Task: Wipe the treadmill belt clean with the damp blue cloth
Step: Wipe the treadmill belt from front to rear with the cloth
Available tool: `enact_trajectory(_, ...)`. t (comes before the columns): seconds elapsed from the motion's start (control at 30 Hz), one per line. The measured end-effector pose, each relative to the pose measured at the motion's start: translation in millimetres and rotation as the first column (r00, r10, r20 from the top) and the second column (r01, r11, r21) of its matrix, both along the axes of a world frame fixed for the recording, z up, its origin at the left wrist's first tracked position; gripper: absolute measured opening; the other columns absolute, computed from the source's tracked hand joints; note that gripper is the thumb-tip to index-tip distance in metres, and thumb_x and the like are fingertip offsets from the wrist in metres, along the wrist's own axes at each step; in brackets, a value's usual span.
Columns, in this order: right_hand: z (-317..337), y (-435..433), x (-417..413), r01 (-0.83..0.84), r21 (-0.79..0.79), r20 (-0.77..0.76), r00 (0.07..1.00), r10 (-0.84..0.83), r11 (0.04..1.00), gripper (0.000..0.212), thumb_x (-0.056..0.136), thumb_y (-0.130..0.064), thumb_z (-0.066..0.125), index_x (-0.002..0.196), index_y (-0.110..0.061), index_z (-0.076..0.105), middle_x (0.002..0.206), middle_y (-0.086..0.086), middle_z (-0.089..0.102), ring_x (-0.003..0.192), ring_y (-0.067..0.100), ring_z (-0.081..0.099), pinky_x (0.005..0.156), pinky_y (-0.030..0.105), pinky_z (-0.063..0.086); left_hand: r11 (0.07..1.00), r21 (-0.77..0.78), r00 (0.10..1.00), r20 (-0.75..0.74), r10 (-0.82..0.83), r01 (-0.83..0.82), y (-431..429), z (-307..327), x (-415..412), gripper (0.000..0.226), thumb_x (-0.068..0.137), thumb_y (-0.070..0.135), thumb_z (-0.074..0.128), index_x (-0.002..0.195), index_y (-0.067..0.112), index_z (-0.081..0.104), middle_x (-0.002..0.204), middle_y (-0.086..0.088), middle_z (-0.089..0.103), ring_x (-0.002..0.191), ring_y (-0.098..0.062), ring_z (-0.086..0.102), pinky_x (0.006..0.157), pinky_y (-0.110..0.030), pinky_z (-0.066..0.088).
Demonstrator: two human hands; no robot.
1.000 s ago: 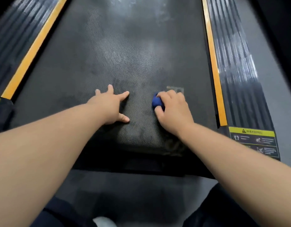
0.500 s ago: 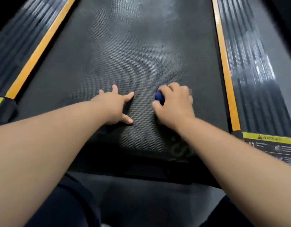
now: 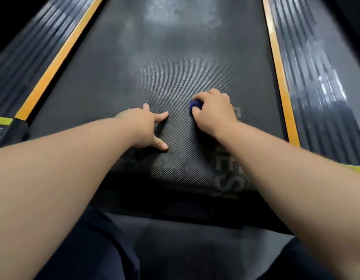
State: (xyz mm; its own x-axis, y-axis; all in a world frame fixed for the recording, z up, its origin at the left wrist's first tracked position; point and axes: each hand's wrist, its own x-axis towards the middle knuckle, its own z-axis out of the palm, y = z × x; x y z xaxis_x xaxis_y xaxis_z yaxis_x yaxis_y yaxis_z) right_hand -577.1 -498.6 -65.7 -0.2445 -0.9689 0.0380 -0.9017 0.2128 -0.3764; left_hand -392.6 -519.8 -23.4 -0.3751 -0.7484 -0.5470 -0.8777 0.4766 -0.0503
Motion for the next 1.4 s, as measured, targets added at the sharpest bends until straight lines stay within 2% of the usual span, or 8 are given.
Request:
enact_trajectory(0.13, -3.0, 89.4, 37.1, -0.321, -0.019, 0.060, 0.945, 0.321, 0.947, 0.031, 0.072, -0.039, 0.043, 0.090, -0.030, 0.066, 0.096, -0.002, 0.057, 0.094, 0.027, 0.052, 0.081, 0.042, 0.047, 0.996, -0.072, 0.999, 0.013, -0.053, 0.053, -9.7, 3.0, 5.0, 0.097, 0.070, 0.069, 0.064, 0.148, 0.046, 0.010, 0.159, -0.005, 0.014, 0.138, -0.029, 0.032, 0.108, -0.043, 0.035)
enact_trajectory(0.27, 2.8, 147.4, 48.6, -0.534, -0.059, 0.085, 0.839, 0.537, 0.844, 0.023, 0.076, -0.031, 0.058, 0.098, -0.029, 0.066, 0.103, -0.004, 0.058, 0.092, 0.025, 0.050, 0.074, 0.042, 0.047, 0.988, -0.153, 1.000, -0.002, 0.011, -0.011, -13.8, 1.7, 9.0, 0.109, 0.055, 0.072, 0.074, 0.145, 0.046, 0.018, 0.155, 0.003, 0.022, 0.141, -0.032, 0.021, 0.104, -0.066, 0.029)
enact_trajectory(0.4, -11.6, 67.3, 29.7, -0.347, -0.134, 0.060, 0.932, 0.357, 0.928, 0.025, 0.079, -0.038, 0.046, 0.095, -0.031, 0.065, 0.103, -0.002, 0.060, 0.097, 0.027, 0.053, 0.087, 0.044, 0.045, 0.995, -0.084, 0.995, -0.087, 0.047, -0.054, -13.6, -6.7, 20.7, 0.107, 0.061, 0.072, 0.069, 0.149, 0.041, 0.015, 0.160, -0.001, 0.007, 0.142, -0.030, 0.023, 0.113, -0.044, 0.027)
enact_trajectory(0.57, -12.3, 5.5, 24.4, 0.044, -0.091, -0.011, 0.999, -0.045, 0.995, 0.025, 0.090, -0.033, 0.051, 0.112, -0.025, 0.061, 0.119, 0.005, 0.052, 0.110, 0.030, 0.044, 0.092, 0.041, 0.042, 0.994, -0.074, 0.987, -0.142, 0.073, -0.084, -7.7, -10.4, 28.7, 0.099, 0.067, 0.071, 0.064, 0.148, 0.043, 0.014, 0.160, 0.007, 0.005, 0.145, -0.027, 0.016, 0.114, -0.043, 0.021)
enact_trajectory(0.8, -4.0, 122.8, 42.5, -0.459, -0.115, 0.069, 0.881, 0.468, 0.881, 0.025, 0.083, -0.035, 0.052, 0.102, -0.023, 0.063, 0.098, 0.001, 0.056, 0.088, 0.025, 0.049, 0.079, 0.042, 0.047, 1.000, -0.030, 0.997, -0.073, -0.009, 0.007, -20.6, -15.3, 37.3, 0.079, 0.083, 0.066, 0.050, 0.146, 0.049, 0.005, 0.159, 0.011, -0.002, 0.146, -0.024, 0.014, 0.113, -0.050, 0.025)
enact_trajectory(1.07, -3.0, -25.8, 29.0, 0.039, -0.061, -0.037, 0.998, -0.042, 0.997, 0.024, 0.091, -0.031, 0.050, 0.111, -0.024, 0.061, 0.124, 0.003, 0.051, 0.117, 0.028, 0.041, 0.093, 0.039, 0.038, 0.997, -0.034, 0.990, -0.123, 0.070, -0.075, -21.1, -10.3, 45.5, 0.091, 0.076, 0.066, 0.062, 0.148, 0.044, 0.012, 0.160, 0.006, 0.002, 0.145, -0.023, 0.016, 0.114, -0.042, 0.023)
enact_trajectory(1.27, -4.0, 88.2, 58.3, -0.384, -0.101, 0.086, 0.916, 0.393, 0.918, 0.025, 0.079, -0.034, 0.048, 0.098, -0.027, 0.063, 0.105, -0.004, 0.058, 0.097, 0.023, 0.051, 0.086, 0.044, 0.046, 0.999, -0.024, 0.996, -0.090, -0.026, 0.023, -31.6, -8.1, 52.7, 0.085, 0.079, 0.067, 0.056, 0.148, 0.046, 0.009, 0.159, 0.008, 0.000, 0.145, -0.021, 0.019, 0.115, -0.039, 0.024)
enact_trajectory(1.4, -9.2, 62.2, 50.7, -0.413, -0.130, 0.047, 0.906, 0.421, 0.902, 0.027, 0.081, -0.040, 0.047, 0.098, -0.029, 0.064, 0.105, -0.004, 0.059, 0.098, 0.024, 0.052, 0.087, 0.045, 0.045, 0.998, 0.020, 0.991, -0.120, -0.060, 0.063, -39.7, 1.4, 69.4, 0.079, 0.082, 0.056, 0.062, 0.146, 0.049, 0.016, 0.156, 0.020, 0.002, 0.143, -0.012, 0.023, 0.111, -0.028, 0.023)
